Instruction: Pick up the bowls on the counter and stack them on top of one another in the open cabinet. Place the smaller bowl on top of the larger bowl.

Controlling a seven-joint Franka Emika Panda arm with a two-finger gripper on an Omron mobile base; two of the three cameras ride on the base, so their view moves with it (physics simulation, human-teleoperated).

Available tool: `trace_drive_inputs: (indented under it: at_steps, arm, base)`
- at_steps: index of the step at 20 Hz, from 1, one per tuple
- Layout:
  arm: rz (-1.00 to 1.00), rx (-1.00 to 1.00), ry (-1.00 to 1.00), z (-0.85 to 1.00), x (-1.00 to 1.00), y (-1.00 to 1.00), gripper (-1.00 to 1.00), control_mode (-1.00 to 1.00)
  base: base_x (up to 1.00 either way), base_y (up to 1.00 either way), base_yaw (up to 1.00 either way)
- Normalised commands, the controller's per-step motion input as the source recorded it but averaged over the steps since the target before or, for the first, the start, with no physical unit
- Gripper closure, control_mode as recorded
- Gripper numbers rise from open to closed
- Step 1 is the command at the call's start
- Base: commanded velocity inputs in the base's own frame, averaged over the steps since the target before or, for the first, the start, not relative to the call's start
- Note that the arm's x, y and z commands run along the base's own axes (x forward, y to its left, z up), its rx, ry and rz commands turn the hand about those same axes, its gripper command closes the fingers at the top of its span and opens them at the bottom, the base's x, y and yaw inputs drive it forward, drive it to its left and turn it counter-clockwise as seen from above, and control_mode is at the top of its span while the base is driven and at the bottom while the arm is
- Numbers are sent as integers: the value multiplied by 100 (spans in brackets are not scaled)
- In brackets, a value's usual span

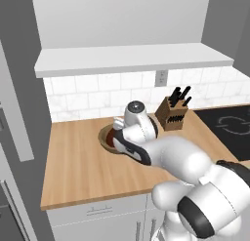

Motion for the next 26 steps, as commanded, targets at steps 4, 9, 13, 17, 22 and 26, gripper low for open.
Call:
trace_drive_inputs:
  at_steps: [4,9,13,17,22,26]
  arm:
    - [0,0,0,2,40,0,100,-100]
    - [0,0,0,0,29,0,100,-100]
    - [0,-1,0,-18,2,0,100,-100]
    - [0,-2,0,-28,0,2,100,-100]
    - [0,-1,-2,-15,1,0,100,-100]
    - [0,0,-1,-3,5,0,100,-100]
  base:
    - [0,0,0]
    - [0,0,0]
    - [0,0,0]
    - [0,0,0]
    - [0,0,0]
    - [0,0,0]
